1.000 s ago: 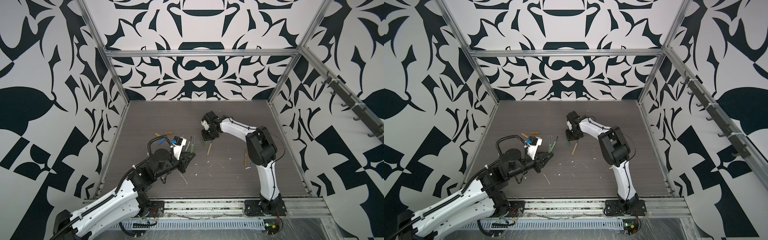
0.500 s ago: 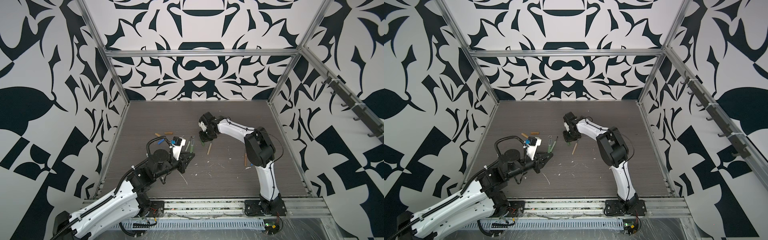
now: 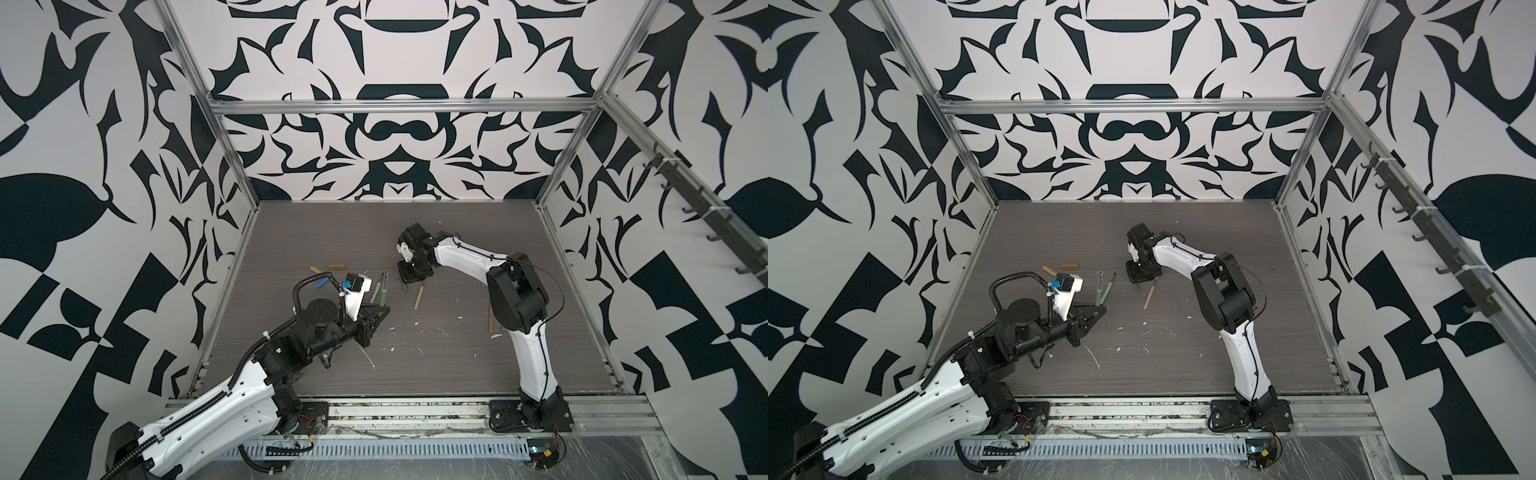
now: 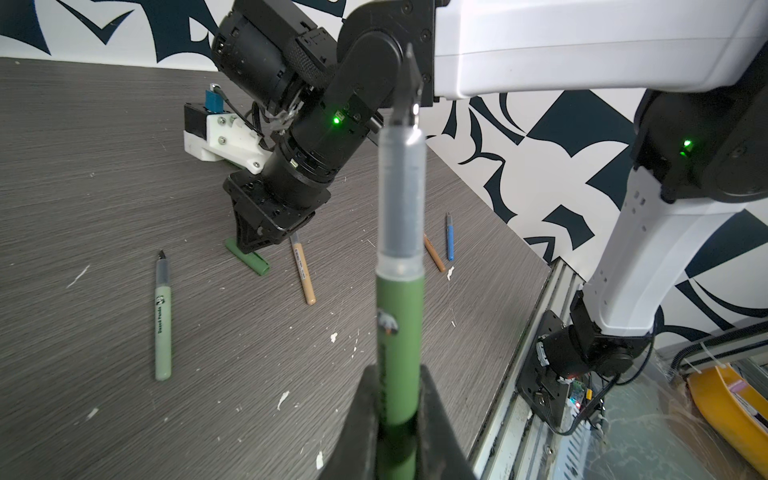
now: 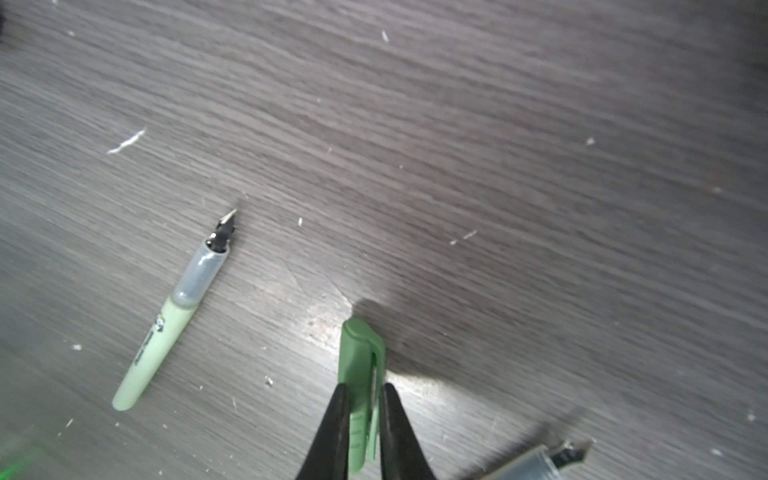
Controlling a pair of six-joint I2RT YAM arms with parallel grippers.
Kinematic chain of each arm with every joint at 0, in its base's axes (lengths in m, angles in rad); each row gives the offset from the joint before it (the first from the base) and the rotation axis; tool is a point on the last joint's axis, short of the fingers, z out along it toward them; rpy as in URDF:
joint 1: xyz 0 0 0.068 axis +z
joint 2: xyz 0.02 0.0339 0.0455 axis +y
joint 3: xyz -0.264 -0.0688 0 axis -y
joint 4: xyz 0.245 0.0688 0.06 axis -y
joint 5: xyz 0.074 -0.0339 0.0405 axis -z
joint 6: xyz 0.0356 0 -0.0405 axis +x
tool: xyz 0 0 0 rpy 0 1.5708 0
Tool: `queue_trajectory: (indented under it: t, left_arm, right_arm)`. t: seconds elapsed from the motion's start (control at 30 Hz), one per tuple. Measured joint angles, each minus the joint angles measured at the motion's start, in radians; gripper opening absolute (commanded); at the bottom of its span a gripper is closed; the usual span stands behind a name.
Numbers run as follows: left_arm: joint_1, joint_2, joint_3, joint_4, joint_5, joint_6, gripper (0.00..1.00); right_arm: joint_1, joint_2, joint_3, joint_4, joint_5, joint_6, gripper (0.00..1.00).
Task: Insert the pens into the pen caps
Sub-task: 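Lift the green cap with the right gripper while the left gripper holds the pen upright, then swing the right gripper with the cap over the pen tip held by the left gripper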
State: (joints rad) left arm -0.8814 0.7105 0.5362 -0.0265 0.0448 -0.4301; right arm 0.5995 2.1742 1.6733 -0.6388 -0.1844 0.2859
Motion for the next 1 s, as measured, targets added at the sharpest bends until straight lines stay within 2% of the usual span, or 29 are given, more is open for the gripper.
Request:
queue_trajectory:
  t: [0.27, 0.6, 0.83, 1.0]
  left_arm:
    - [0.0, -0.004, 0.0, 0.0, 0.0, 0.0, 0.03]
    - [0.0, -0.024, -0.002, -0.001, -0.003, 0.0, 0.02]
    - [0.0, -0.032, -0.002, -0.002, -0.005, 0.0, 0.02]
    - [0.0, -0.038, -0.002, -0.005, -0.011, 0.0, 0.01]
  right_arm:
    - [0.0, 0.011, 0.013, -0.001, 0.0, 0.0, 0.18]
    - [0.009, 0.034, 0.02, 0.0, 0.023, 0.002, 0.23]
    - [0.013, 0.043, 0.035, 0.001, 0.039, 0.003, 0.14]
    - [0.021, 0.04, 0.034, 0.005, 0.049, 0.004, 0.12]
